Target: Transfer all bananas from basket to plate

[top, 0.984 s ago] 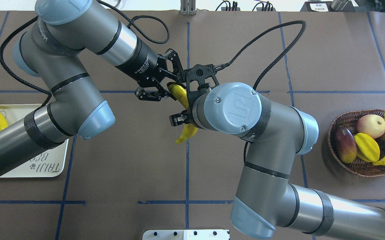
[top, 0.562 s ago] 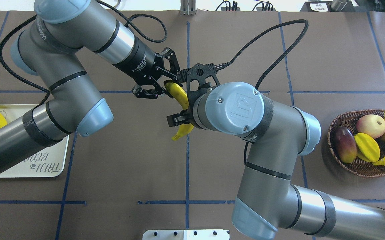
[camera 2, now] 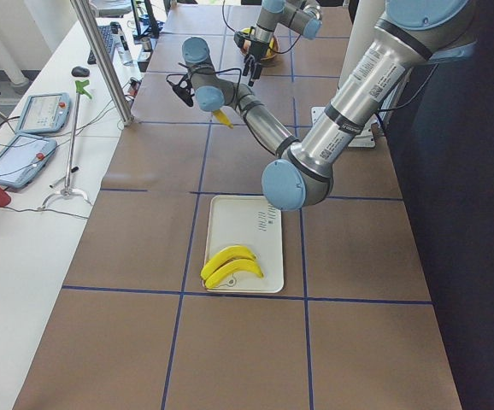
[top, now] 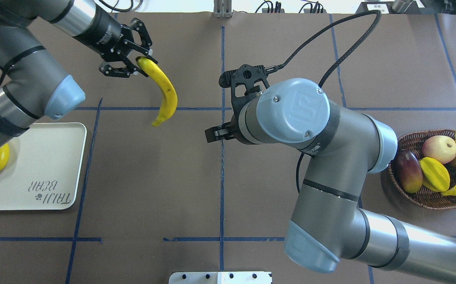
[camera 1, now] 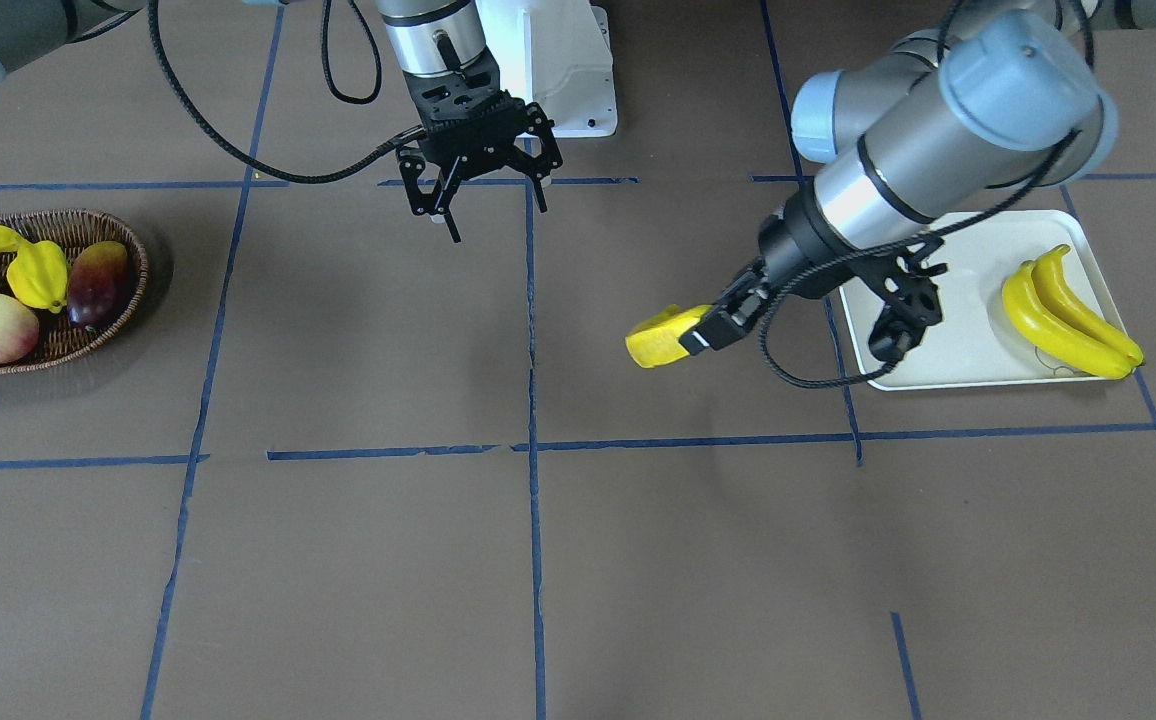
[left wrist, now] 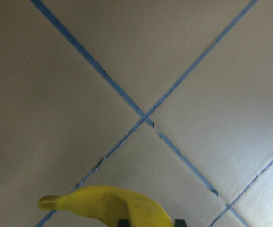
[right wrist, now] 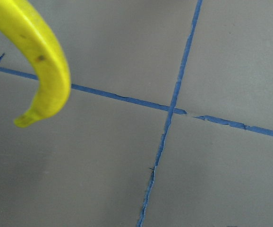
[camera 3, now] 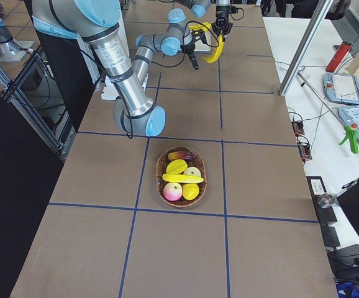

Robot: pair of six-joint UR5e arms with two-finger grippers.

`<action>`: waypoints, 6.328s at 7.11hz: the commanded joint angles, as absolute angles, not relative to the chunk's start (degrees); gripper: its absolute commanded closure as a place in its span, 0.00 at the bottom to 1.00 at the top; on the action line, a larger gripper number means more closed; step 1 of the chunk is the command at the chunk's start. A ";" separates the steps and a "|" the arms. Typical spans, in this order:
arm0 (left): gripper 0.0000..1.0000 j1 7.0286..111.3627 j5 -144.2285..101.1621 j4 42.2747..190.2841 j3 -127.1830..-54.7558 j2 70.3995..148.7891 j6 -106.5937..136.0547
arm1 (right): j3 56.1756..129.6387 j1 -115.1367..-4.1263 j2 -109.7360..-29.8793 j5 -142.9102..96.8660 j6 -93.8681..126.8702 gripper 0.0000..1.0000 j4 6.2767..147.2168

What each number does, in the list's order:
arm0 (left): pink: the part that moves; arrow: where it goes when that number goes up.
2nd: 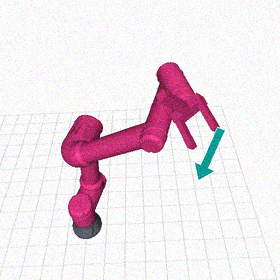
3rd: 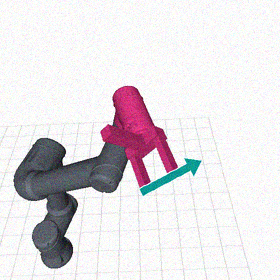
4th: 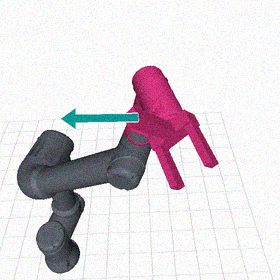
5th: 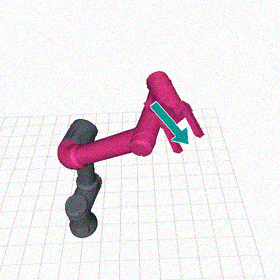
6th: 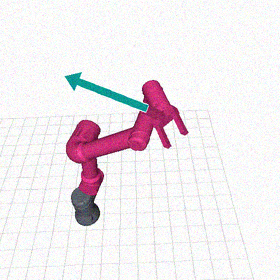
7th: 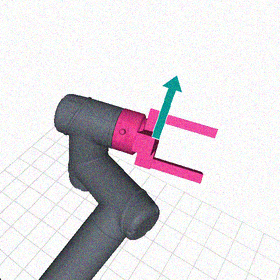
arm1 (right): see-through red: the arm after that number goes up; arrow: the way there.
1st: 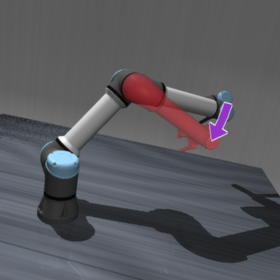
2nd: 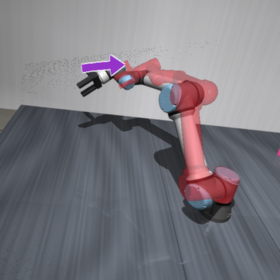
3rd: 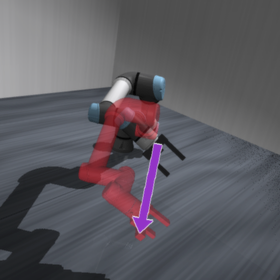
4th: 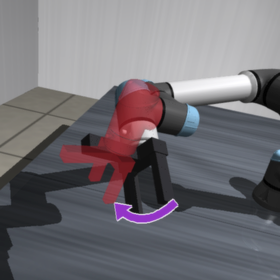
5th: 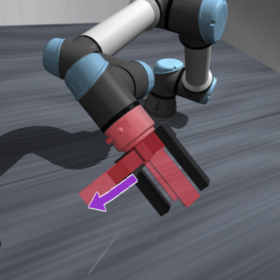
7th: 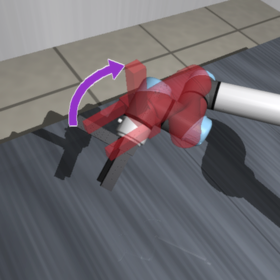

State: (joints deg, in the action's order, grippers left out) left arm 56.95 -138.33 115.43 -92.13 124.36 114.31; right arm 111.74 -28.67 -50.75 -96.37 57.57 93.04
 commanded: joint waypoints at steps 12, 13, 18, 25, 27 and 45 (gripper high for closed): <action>1.00 71.10 -160.47 121.10 -88.95 87.72 75.32 | 111.71 -45.79 -55.11 -114.79 52.38 0.00 99.23; 0.81 71.02 -160.23 121.55 -88.42 88.24 75.32 | 111.71 -45.79 -55.19 -114.70 52.38 0.00 99.23; 0.00 75.31 -153.81 120.06 -88.41 92.89 75.94 | 111.88 -47.37 -55.63 -115.75 52.30 0.00 99.14; 0.00 60.51 -137.22 120.15 -100.00 101.95 75.32 | 131.98 -51.84 -92.29 -115.75 40.17 0.00 98.09; 0.00 59.33 -136.76 120.15 -100.55 102.83 75.41 | 130.80 -54.13 -104.09 -116.19 39.55 0.00 83.86; 0.00 59.24 -136.76 120.15 -103.36 102.04 75.50 | 107.13 -58.09 -111.09 -122.78 39.64 0.98 55.90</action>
